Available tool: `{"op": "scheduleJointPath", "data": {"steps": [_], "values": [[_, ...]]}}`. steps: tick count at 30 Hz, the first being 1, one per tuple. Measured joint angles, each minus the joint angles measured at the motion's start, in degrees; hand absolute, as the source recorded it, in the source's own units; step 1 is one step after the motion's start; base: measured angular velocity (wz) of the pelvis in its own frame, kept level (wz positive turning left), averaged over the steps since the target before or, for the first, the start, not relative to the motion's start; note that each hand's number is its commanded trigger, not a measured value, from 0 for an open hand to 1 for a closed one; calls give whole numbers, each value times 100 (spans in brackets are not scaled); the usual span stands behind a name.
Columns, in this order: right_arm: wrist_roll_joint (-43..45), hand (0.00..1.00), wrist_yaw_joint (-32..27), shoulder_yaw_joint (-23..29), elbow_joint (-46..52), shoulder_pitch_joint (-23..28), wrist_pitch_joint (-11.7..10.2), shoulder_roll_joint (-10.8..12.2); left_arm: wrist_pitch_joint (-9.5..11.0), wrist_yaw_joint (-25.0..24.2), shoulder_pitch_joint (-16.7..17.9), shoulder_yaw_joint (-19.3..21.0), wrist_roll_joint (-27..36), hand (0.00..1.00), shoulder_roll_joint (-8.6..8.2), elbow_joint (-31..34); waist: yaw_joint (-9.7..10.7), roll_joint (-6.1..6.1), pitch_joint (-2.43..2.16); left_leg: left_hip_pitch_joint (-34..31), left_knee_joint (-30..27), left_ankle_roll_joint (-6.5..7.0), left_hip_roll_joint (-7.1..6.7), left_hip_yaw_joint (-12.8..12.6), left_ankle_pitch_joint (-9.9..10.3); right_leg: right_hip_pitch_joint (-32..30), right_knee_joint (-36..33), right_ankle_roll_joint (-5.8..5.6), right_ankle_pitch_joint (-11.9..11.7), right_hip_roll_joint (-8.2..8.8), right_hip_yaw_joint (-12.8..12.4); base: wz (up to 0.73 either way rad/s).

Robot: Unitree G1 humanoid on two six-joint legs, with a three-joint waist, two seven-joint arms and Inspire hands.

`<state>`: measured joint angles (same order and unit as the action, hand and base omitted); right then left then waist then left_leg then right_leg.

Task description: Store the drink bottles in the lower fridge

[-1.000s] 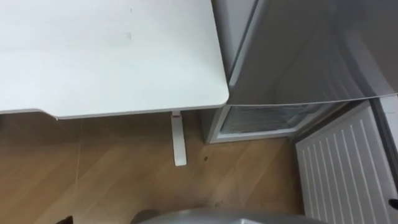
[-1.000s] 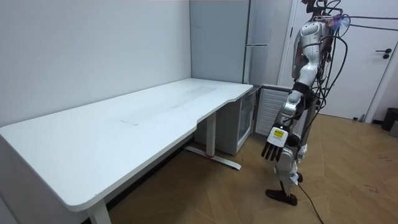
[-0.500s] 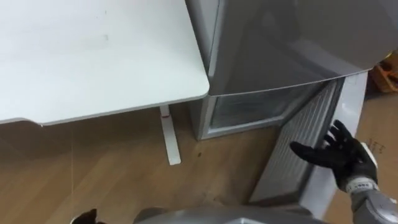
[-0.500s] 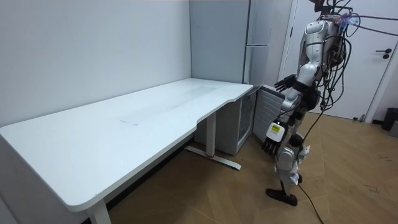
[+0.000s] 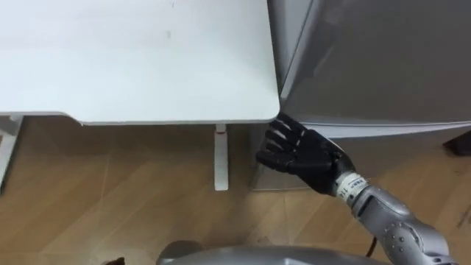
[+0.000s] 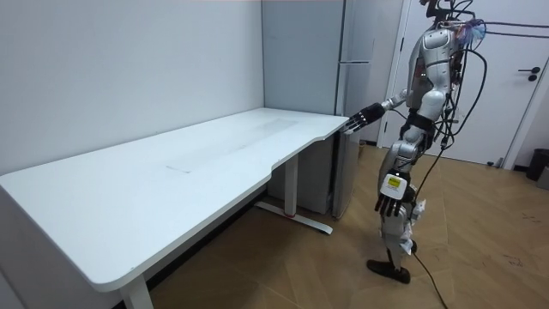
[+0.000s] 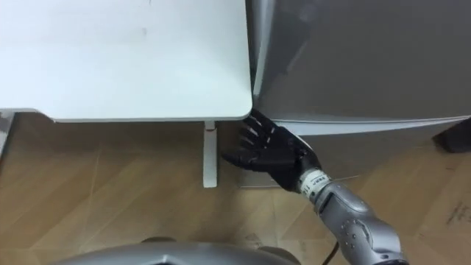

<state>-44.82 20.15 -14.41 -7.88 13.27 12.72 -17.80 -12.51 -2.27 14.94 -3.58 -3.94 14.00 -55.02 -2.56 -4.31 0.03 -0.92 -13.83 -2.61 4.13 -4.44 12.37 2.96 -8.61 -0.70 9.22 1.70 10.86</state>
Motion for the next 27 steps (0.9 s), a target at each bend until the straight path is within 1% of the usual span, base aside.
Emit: {"op": "scheduleJointPath", "data": {"steps": [1,5,6,8,10,13,14,15,16,18,19,20,22,24,25,26,27], "values": [[1,0,5,0,-1,0,0,0,0,11,-36,-13,1,0,6,0,9,24,3,-15,1,8,-1,-2,27,0,-2,-7,3,2,-2,0],[8,0,73,-1,-4,24,0,-16,-18,57,-34,-24,16,0,17,-12,49,164,-4,19,44,10,0,-18,33,4,-12,-10,2,-1,-5,0],[9,0,103,-9,-11,43,0,-32,-23,61,-15,-37,116,0,16,-12,46,196,-14,49,79,8,3,-27,31,13,-14,-10,2,-3,-8,0],[12,0,138,-9,-16,61,0,-56,-42,71,22,-73,220,0,15,-12,48,224,-34,73,113,7,3,-31,29,18,-15,-10,2,-4,-8,0],[169,0,172,10,-58,78,-1,-57,-72,80,45,-71,221,0,15,-6,68,251,-30,108,105,6,4,-31,27,36,-15,-10,2,-5,-8,0],[927,0,332,121,-226,126,-4,-60,-81,91,80,-14,205,0,15,0,92,249,-26,141,119,6,3,-9,28,95,-11,-12,4,-1,25,6],[1209,0,381,211,-405,115,-8,-46,-82,93,69,72,203,0,14,-11,89,244,-14,140,135,6,2,-6,29,99,-10,-14,4,1,34,0],[1295,0,390,245,-553,104,-21,-46,-82,100,66,120,204,0,15,-18,90,241,-13,142,147,6,2,0,29,102,-10,-14,4,1,38,4],[1553,0,383,286,-878,82,-26,-42,-91,153,51,166,205,0,15,-31,92,198,-29,146,150,6,-1,11,29,108,-10,-14,5,3,46,3],[2165,0,377,281,-1510,76,-20,-50,-94,229,12,172,216,0,12,-15,71,138,-17,134,142,6,0,17,29,108,-8,-15,5,3,68,2],[2275,0,379,278,-1712,63,-39,-47,-94,233,9,165,221,0,7,-13,70,131,-14,134,142,5,0,17,29,109,-5,-14,5,3,62,0],[2401,0,350,277,-2238,2,-99,-29,-90,278,-5,159,231,0,-16,-15,69,122,-14,137,136,5,-2,17,29,118,-6,-14,5,4,55,0],[2716,0,177,278,-2901,-49,-106,4,-59,327,-11,145,216,0,-32,-25,61,125,-13,133,112,6,-5,37,30,131,-6,-14,5,4,67,2],[3046,0,-57,423,-3682,-51,-156,119,-31,419,8,161,200,0,-58,-37,74,148,-8,142,87,3,-4,65,32,171,10,-16,6,2,82,6],[3101,0,-104,525,-3824,-51,-157,168,-26,442,18,165,200,0,-73,-38,72,156,-6,139,78,1,-4,65,35,172,12,-20,9,2,79,0],[3157,0,-193,767,-3947,-58,-179,296,-16,448,29,177,194,0,-97,-75,81,161,-3,120,41,-3,-4,65,39,173,29,-22,16,1,64,0],[3219,0,-242,856,-4090,-110,-284,384,-18,441,27,240,172,0,-136,-123,93,157,-2,105,11,-4,-5,69,42,194,76,-14,23,-2,46,0]]}}
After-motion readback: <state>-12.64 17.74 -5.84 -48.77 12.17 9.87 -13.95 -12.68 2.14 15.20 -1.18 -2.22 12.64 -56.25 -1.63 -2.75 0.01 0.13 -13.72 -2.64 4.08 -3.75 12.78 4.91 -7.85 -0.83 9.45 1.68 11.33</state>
